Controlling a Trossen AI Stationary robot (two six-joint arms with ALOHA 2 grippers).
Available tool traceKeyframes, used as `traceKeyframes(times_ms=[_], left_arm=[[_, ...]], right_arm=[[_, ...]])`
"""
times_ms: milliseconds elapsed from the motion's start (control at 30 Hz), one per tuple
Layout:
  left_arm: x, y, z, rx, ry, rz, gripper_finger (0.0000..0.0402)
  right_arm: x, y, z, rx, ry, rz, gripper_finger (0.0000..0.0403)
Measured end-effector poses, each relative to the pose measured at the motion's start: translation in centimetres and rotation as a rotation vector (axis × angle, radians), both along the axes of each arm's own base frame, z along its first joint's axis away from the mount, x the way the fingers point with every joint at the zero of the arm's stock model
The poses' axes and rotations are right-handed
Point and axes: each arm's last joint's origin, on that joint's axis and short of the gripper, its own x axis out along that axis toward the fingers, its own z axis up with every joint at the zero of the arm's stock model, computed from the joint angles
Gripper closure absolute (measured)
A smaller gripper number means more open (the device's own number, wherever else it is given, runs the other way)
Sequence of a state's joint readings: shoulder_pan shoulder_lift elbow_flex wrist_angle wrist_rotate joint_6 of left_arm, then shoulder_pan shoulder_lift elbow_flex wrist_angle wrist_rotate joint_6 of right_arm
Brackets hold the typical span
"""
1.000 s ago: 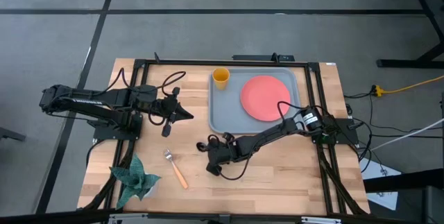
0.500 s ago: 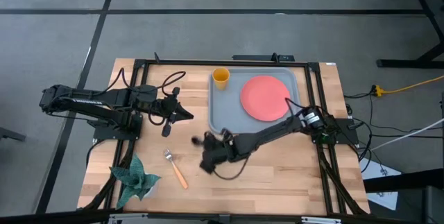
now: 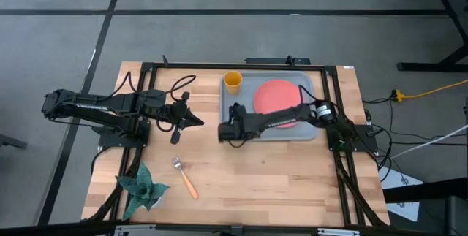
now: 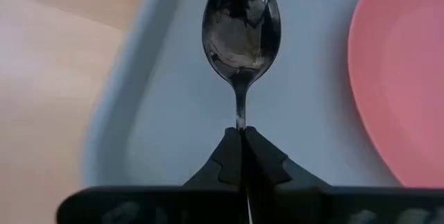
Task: Pick and place plate/cup/fork/spoon on tray
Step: Put the black spoon on the gray tray to the left of the pink plate
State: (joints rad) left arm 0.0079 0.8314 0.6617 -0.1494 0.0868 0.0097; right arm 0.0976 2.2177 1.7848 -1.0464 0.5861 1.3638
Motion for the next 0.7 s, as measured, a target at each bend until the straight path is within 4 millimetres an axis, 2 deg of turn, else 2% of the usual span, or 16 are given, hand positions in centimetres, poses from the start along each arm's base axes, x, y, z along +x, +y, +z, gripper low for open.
traceKeyframes(times_ms=[133,267,700], left_arm=[[0.0,0.0,0.0,-0.001,0.001,0.0,0.039],[0.0,0.0,0.0,-0.002,0.001,0.0,0.0383],[0.0,0.0,0.0,0.0,0.001,0.0,0.0395]], right_arm=[[-0.4,-2.6,-2.5,0.024,-0.032,-0.084,0.0398],[-1.0,-3.6,-3.9,0.028,-0.019,-0.122,0.0394],[-1.4,-4.3,-4.2,-0.01,-0.003,-0.134,0.0357]])
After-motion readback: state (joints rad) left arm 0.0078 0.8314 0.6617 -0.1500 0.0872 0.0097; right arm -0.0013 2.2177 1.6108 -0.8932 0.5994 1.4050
